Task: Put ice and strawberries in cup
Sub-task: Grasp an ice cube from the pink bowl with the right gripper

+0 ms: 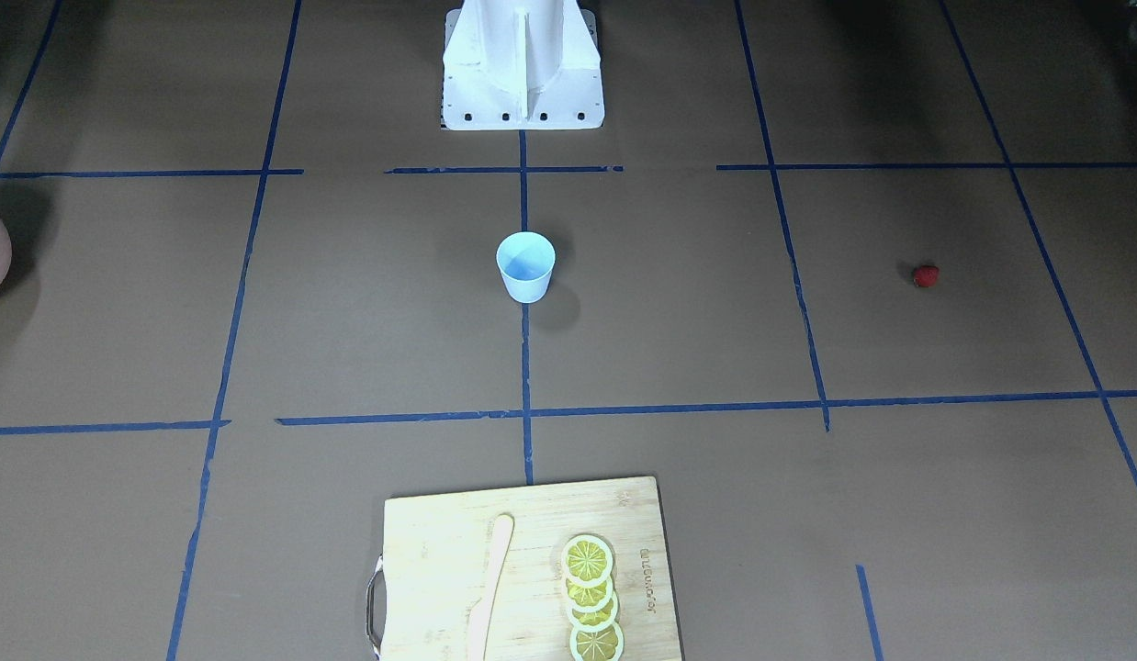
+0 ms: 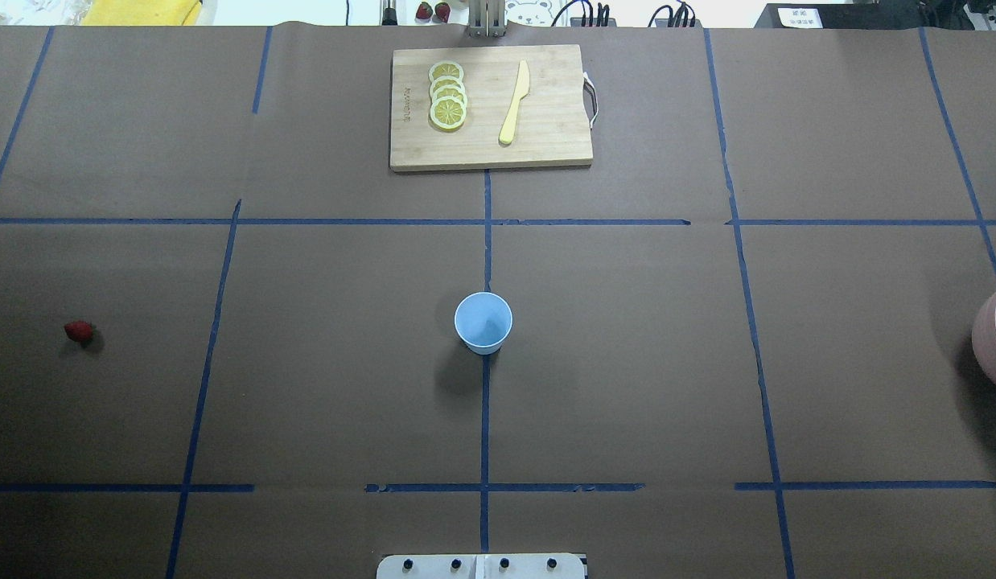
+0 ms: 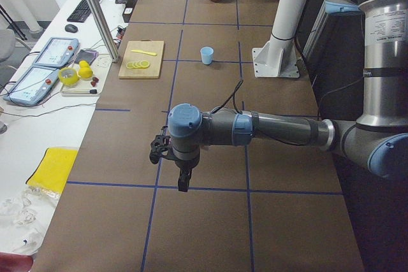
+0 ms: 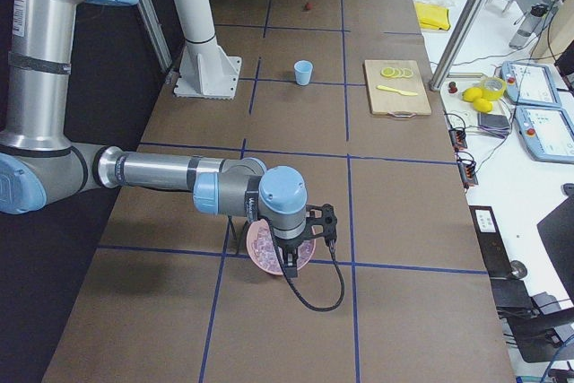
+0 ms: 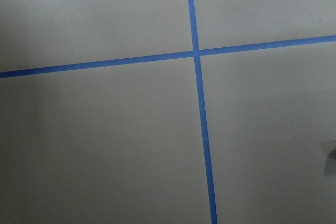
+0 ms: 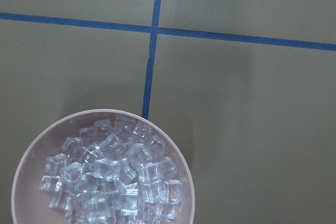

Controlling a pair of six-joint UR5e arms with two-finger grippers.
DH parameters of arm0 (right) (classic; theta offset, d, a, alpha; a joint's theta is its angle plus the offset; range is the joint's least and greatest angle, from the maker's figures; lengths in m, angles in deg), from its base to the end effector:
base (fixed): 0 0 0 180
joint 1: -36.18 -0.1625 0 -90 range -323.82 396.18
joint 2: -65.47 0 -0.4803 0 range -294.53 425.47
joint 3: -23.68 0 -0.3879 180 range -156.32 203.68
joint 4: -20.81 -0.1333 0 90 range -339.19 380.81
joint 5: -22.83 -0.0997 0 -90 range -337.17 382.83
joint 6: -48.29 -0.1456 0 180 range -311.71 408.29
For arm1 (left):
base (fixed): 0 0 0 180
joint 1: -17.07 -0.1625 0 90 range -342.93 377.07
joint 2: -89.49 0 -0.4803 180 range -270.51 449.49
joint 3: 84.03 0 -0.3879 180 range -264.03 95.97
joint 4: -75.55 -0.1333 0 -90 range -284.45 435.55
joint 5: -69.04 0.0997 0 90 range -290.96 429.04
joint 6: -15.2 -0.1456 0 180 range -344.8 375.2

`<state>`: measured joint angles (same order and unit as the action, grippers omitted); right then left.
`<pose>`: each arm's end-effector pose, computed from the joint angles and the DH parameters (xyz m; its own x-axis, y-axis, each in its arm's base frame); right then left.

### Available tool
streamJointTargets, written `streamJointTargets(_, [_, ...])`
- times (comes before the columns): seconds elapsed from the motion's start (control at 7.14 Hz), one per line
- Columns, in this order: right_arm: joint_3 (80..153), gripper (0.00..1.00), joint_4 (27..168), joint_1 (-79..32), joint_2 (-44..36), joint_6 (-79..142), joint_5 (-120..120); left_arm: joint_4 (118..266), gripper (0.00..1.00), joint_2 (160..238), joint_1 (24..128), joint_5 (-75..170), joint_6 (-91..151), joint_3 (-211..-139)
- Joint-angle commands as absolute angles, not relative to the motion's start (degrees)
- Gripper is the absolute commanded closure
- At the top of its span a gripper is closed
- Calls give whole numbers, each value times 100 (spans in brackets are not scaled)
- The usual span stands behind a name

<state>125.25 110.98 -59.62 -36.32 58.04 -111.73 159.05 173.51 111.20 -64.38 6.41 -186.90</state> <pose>0.0703 -0.3836 0.7386 0.7153 -0.0928 0.6927 0.0204 0.9935 0.1121 -0.0645 -0.4320 0.6987 0.7273 0.1053 -0.6782 -0.0396 0.9929 0.1118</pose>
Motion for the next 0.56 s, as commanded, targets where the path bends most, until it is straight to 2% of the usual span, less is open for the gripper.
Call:
streamJointTargets(0.0, [12563,0,11098,-5962,-3657,5796,-11173,15905,0,17369,11120,-6438,633,-18660])
streamJointTargets(0.42, [12844,0,11081,-5910,-3701,5804,-11164,15905,0,17351,11120,-6447,641,-18669])
